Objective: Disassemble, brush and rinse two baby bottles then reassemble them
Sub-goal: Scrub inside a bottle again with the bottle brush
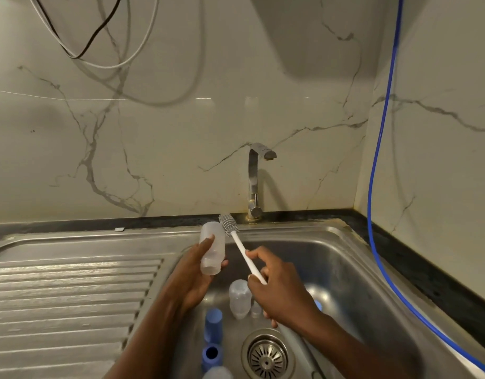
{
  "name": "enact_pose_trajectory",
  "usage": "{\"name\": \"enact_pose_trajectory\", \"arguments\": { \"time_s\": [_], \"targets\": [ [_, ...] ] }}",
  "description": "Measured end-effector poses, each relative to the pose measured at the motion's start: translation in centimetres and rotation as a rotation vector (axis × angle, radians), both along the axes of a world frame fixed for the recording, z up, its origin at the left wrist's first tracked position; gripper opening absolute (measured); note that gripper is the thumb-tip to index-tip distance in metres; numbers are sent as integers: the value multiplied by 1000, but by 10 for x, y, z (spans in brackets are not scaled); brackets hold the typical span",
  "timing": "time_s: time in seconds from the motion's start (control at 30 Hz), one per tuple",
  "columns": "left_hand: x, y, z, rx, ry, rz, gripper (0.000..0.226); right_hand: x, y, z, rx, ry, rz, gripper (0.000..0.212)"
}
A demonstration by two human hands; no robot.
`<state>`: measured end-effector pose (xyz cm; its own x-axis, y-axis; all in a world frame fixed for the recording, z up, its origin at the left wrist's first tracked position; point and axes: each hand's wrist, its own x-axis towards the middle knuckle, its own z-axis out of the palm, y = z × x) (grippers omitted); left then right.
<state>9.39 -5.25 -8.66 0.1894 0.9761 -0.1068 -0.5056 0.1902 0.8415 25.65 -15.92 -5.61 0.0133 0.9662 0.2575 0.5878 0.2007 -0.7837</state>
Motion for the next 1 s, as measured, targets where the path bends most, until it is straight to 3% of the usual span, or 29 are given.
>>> {"name": "enact_pose_trajectory", "arguments": {
  "time_s": [0.1,0.3,0.43,0.53,0.63,0.8,0.9,1.0],
  "targets": [
    [-2,5,-5,16,23,122,75,-3,-2,-2,-14,-40,29,38],
    [-18,9,-2,14,-254,371,56,-19,-23,-5,-6,-160,165,38],
    [-14,2,1,95,-223,349,40,-29,-25,-6,32,-185,147,39],
    [-3,-3,3,166,-78,290,30,-29,-14,-7,35,-164,65,40],
    [7,-5,4,227,-13,185,34,-20,-2,-1,33,-137,-25,40],
    [7,-4,-3,104,-79,-9,57,-7,-1,6,40,-68,-15,38],
    [8,-6,-3,123,-26,19,59,-8,-2,5,52,-87,5,38],
    [-1,4,-3,59,-155,201,60,-12,-5,-3,15,-150,29,39]
  ]
}}
